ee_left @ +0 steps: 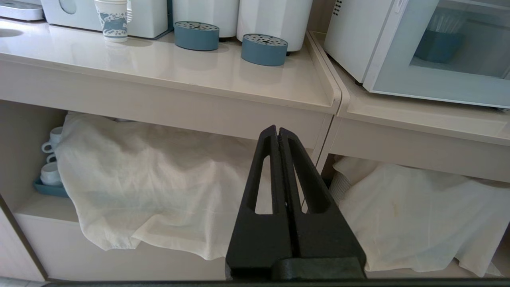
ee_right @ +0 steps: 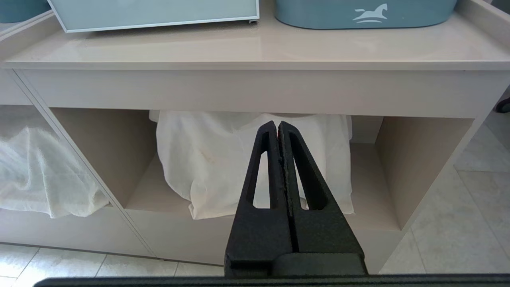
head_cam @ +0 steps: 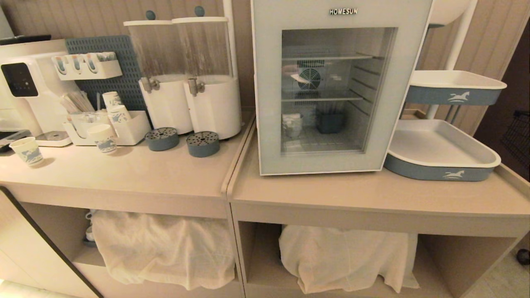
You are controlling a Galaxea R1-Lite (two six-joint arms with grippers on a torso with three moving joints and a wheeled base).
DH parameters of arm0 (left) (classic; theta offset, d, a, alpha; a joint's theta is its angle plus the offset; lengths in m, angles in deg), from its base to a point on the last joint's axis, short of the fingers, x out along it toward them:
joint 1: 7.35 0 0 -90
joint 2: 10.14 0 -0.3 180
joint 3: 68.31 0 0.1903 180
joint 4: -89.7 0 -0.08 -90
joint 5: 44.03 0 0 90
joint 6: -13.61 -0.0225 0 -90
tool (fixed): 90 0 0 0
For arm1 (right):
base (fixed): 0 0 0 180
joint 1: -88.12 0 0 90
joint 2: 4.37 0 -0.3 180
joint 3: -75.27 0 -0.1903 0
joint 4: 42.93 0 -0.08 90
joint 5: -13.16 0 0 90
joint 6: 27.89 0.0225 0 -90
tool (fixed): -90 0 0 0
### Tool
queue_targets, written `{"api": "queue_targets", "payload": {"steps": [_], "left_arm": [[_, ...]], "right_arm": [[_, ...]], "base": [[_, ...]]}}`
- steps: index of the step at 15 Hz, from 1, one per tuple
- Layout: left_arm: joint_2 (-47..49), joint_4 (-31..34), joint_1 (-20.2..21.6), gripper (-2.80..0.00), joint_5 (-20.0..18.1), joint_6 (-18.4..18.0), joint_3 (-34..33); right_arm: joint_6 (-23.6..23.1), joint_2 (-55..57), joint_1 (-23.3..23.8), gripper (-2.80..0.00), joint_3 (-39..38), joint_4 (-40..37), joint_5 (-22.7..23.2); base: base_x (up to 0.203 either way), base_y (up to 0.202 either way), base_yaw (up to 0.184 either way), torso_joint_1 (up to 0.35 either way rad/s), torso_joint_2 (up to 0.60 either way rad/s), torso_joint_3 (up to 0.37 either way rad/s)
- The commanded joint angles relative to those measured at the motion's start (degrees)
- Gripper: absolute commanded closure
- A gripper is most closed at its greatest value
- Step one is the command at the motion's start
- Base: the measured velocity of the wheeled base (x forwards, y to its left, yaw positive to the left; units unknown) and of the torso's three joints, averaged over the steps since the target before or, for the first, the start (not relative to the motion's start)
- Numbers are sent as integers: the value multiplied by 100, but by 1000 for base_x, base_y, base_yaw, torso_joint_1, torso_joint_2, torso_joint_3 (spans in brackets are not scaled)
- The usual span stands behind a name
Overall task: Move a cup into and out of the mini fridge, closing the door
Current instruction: Open the freezer door
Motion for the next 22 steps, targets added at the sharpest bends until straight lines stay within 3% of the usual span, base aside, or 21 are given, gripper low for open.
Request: {"api": "queue_targets", "payload": {"steps": [1,22], "left_arm": [[-29,-6,0,0,0,0,-229],[-29,3,0,0,9,-61,-229]], "right_arm": [[17,21,0,0,-1,-3,4],[70,13,0,0,-1,-3,4]], "base": [[0,0,0,0,0,0],[10,0,0,0,-1,0]]}}
